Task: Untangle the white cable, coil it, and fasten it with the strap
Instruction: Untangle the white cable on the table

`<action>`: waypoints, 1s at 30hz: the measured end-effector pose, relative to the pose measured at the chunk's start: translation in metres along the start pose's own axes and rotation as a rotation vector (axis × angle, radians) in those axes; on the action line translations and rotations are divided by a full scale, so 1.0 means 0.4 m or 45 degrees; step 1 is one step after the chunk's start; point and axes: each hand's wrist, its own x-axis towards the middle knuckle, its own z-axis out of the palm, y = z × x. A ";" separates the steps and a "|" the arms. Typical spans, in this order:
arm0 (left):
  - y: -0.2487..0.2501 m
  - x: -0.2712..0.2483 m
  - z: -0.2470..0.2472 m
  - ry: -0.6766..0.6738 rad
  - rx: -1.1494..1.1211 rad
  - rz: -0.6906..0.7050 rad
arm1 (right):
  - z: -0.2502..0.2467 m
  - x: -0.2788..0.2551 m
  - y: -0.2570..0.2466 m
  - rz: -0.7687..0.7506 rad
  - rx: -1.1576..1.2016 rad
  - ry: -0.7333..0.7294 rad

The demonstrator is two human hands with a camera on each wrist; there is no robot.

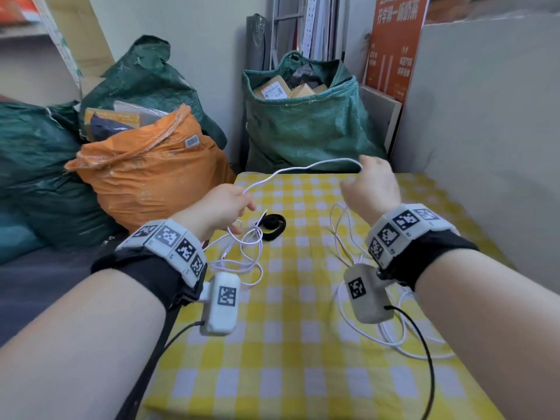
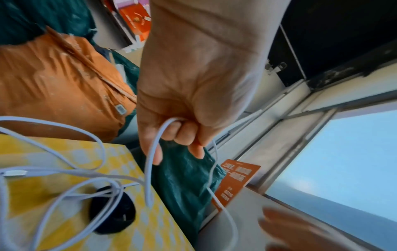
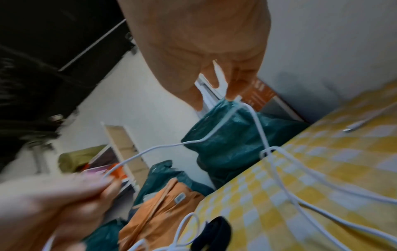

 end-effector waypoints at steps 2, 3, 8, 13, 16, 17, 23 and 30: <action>0.039 -0.013 0.015 -0.088 0.035 0.047 | 0.013 -0.040 -0.058 -0.372 0.015 -0.063; 0.056 -0.017 0.022 -0.147 0.050 0.070 | 0.025 -0.054 -0.084 -0.540 0.037 -0.147; 0.083 -0.019 0.010 -0.145 0.058 0.217 | 0.036 -0.086 -0.127 -0.721 0.171 -0.425; 0.034 -0.002 -0.089 0.324 0.107 0.167 | 0.019 -0.011 -0.028 -0.383 -0.048 -0.057; 0.008 -0.001 -0.133 0.383 -0.017 -0.018 | 0.012 0.013 0.034 -0.038 -0.220 -0.056; 0.010 -0.004 -0.134 0.295 -0.060 -0.046 | 0.009 0.014 0.042 0.016 -0.284 -0.092; 0.062 -0.019 -0.071 -0.194 -0.304 -0.041 | 0.026 -0.044 -0.045 -0.360 0.000 -0.186; 0.086 -0.014 -0.046 -0.253 -0.355 0.089 | 0.047 -0.084 -0.125 -0.604 0.465 -0.327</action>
